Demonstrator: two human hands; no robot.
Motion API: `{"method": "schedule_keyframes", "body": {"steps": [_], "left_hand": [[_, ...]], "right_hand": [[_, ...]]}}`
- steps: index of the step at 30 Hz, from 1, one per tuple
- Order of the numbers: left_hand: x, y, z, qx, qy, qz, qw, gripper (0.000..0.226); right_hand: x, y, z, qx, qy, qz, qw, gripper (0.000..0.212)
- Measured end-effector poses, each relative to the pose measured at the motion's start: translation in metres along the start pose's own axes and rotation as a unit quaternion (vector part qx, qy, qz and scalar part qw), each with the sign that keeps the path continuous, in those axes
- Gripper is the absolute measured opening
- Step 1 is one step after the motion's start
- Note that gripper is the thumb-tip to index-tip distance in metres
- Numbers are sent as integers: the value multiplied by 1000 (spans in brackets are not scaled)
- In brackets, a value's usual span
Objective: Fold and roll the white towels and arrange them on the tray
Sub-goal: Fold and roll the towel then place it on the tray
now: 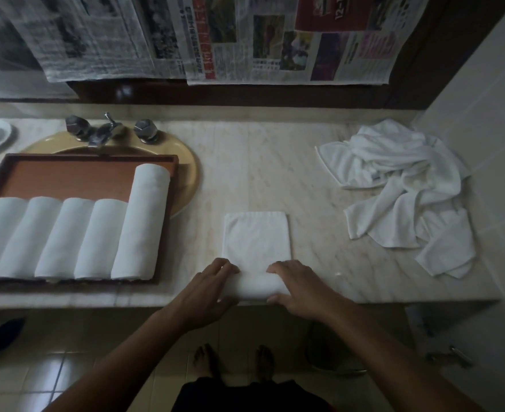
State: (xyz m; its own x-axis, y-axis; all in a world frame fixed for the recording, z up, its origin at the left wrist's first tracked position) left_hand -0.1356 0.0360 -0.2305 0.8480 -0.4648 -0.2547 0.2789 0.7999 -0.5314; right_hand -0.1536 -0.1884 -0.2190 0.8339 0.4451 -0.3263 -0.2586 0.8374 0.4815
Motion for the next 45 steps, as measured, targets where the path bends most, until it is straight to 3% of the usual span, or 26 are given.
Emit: {"method": "schedule_keyframes", "body": {"steps": [3, 7, 13, 18, 23, 30, 34, 39, 42, 45], "left_hand": [[12, 3, 4, 16, -1, 16, 1000, 60], [25, 5, 11, 58, 10, 52, 997, 69], [21, -14, 10, 72, -12, 0, 997, 71], [29, 11, 12, 8, 24, 102, 994, 83], [18, 7, 10, -64, 20, 142, 988, 73], [6, 12, -9, -140, 23, 198, 970, 63], [15, 14, 1, -141, 17, 235, 962, 72], [29, 11, 9, -183, 17, 274, 944, 48], [27, 7, 14, -173, -52, 292, 939, 51], [14, -14, 21, -35, -170, 159, 972, 49]], "right_hand": [[-1, 5, 3, -78, -32, 8, 996, 65], [-13, 30, -16, -136, -132, 37, 981, 67], [-3, 26, -28, -157, -124, 23, 979, 94], [13, 17, -16, -166, -121, 32, 978, 82], [20, 15, -6, -133, -93, 51, 985, 74], [9, 24, 1, -90, -36, 30, 995, 82], [1, 41, -3, -124, -103, 25, 987, 86], [0, 54, -33, -167, -128, 37, 977, 95], [12, 47, -31, -186, -114, 41, 975, 106], [25, 41, -21, -181, -107, 48, 976, 105]]}}
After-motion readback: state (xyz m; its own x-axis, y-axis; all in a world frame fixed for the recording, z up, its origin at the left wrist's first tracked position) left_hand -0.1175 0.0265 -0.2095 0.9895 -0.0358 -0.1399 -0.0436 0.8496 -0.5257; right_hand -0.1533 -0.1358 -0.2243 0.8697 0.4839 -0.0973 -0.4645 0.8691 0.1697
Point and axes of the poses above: each hand's wrist, its own x-axis towards the middle knuckle, its own z-axis out of the back of the hand, y = z × x, the point moved 5 cm from there along x, towards the middle knuckle, and after that the axes turned 10 degrees about z, right-handed, at the moved point
